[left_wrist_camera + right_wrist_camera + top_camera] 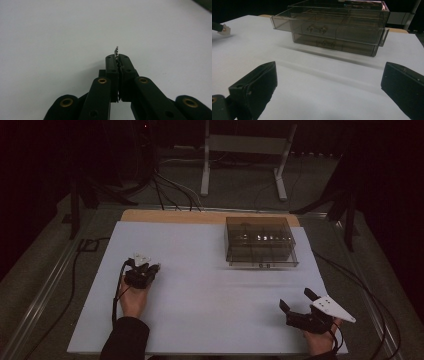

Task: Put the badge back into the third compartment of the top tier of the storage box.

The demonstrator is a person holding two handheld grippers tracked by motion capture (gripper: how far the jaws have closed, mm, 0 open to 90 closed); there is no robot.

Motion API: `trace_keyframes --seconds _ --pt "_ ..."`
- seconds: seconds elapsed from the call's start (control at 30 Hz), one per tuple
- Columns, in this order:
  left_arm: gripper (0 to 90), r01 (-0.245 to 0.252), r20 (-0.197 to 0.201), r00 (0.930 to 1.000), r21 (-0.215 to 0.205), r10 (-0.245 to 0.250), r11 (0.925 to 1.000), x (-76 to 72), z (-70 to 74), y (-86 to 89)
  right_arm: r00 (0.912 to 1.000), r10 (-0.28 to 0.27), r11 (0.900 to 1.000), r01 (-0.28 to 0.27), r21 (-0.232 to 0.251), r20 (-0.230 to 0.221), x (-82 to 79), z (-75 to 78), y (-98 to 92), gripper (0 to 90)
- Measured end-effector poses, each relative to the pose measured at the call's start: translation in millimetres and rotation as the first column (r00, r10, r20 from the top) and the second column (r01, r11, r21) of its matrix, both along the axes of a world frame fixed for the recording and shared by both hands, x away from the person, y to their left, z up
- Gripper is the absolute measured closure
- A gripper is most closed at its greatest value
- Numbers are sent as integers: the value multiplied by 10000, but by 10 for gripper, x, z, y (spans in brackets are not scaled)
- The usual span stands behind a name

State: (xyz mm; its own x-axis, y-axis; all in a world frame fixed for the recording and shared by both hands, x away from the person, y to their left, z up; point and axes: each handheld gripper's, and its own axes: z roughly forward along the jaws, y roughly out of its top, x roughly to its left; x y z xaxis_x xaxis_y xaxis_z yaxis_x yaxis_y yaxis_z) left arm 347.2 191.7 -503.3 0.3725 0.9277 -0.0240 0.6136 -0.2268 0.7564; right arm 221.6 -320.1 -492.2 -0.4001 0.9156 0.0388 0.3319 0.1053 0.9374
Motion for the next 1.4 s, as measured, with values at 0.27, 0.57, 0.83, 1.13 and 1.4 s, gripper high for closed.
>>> trace_keyframes --seconds 0.27,0.57,0.83,1.13,1.4 --pt "892 136 240 9996 -302 -129 9995 5 102 -61 10000 -6 10000 6 11 -1 -1 0 0 8" --pt "892 349 467 9984 -581 -322 9977 18 226 -134 10000 1 10000 0 16 -14 0 -1 2 8" --pt "892 596 678 9962 -756 -544 9954 42 354 -196 10000 43 10000 -43 -11 -28 0 -2 10 8" --pt "892 882 856 9930 -777 -815 9931 87 465 -281 10000 25 10000 -25 16 -62 1 -4 9 8" --pt "892 1095 1006 9898 -858 -1008 9903 140 561 -351 10000 38 10000 -37 37 -75 6 -7 11 8"
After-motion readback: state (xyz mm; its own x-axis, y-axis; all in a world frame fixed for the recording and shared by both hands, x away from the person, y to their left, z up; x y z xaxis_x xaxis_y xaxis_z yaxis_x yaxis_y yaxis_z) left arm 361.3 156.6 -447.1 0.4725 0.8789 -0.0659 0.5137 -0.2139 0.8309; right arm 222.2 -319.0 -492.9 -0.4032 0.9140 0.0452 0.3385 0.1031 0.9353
